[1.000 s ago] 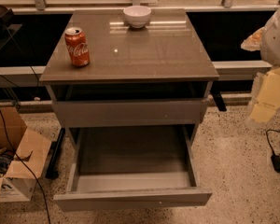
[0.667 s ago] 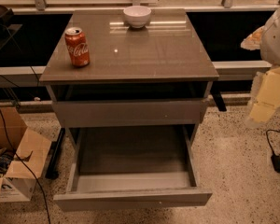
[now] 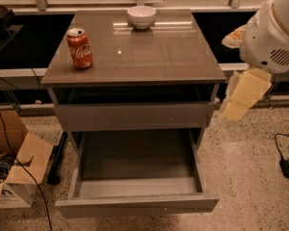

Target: Place coke can into middle drawer

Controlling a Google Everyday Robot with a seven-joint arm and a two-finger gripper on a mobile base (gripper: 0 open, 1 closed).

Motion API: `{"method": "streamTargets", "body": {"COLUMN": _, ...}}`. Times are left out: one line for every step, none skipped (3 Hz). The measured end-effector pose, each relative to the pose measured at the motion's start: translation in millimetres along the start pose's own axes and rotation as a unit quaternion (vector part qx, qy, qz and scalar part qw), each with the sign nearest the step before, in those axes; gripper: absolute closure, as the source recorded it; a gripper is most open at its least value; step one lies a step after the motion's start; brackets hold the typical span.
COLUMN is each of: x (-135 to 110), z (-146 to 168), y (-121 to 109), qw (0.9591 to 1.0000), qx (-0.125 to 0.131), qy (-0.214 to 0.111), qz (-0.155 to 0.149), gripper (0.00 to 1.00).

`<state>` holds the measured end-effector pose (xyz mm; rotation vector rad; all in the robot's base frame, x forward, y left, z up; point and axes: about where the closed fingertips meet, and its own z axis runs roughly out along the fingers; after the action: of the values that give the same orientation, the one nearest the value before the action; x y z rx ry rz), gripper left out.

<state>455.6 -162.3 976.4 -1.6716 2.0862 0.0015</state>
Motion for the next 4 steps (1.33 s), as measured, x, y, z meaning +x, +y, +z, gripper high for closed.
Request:
{"method": "streamTargets", "body": {"x": -27.0, "z": 16.2, "y": 1.0, "qw": 0.9976, "qx": -0.029, "qy": -0.058, "qz": -0.024, "gripper": 0.00}}
{"method": "streamTargets", "body": {"x": -57.5, "z": 44.2, "y": -6.1, "qw": 0.9876, "qx": -0.085, "qy": -0.125, "qz": -0.042, "gripper": 0.00}}
{"method": "streamTargets", "body": {"x": -90.1, "z": 84.2, "y": -20.9, "qw": 0.9738, "qx": -0.133, "qy": -0.176, "qz": -0.056, "gripper": 0.00}}
{"method": "streamTargets", "body": {"x": -90.2, "z": 84.2, "y": -20.9, "qw": 0.9738, "qx": -0.133, "qy": -0.176, "qz": -0.056, "gripper": 0.00}}
